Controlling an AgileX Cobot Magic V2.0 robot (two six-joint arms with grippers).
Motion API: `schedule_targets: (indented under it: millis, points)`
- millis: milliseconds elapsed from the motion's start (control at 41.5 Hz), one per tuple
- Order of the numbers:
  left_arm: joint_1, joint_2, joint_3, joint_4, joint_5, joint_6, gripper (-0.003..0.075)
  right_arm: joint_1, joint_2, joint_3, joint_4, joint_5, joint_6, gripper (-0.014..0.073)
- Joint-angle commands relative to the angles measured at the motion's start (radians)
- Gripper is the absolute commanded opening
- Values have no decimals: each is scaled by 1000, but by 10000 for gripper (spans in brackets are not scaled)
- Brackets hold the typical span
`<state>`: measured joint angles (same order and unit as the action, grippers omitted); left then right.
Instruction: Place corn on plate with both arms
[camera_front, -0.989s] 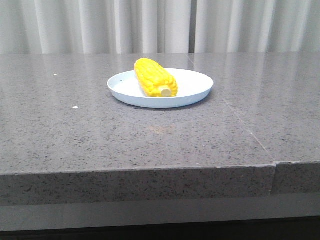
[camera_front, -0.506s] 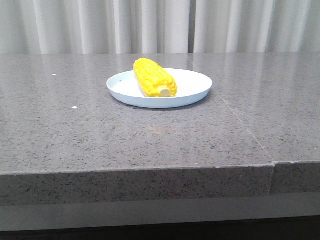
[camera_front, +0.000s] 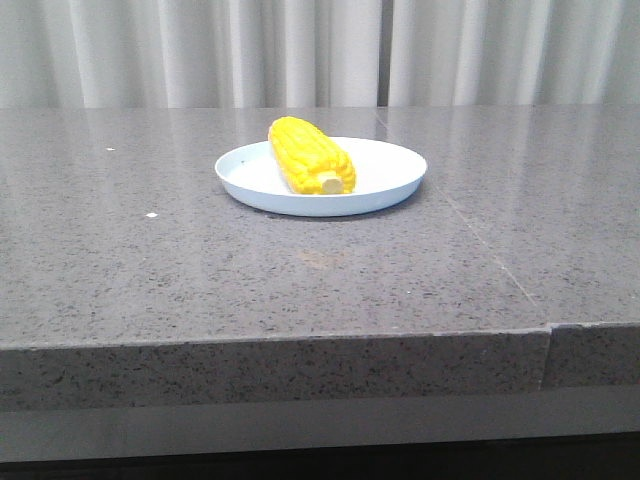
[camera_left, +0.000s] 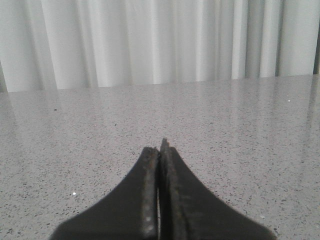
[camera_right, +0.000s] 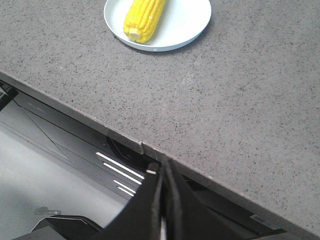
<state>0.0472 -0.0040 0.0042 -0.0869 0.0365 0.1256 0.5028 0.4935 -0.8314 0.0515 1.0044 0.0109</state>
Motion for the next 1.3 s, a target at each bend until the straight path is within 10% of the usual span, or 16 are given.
schedule_targets:
  millis: [0,747,1278]
  points:
    - [-7,-19,4,-1,-92,-6,-20,-2,7,-21,-9,-65,-11,-120]
    - [-7,-19,4,-1,-92,-6,-20,-13,-41,18,-10,-86,-11,-120]
    - [-7,-19,4,-1,-92,-6,-20,-379,-416,587,9,-779,-11,-120]
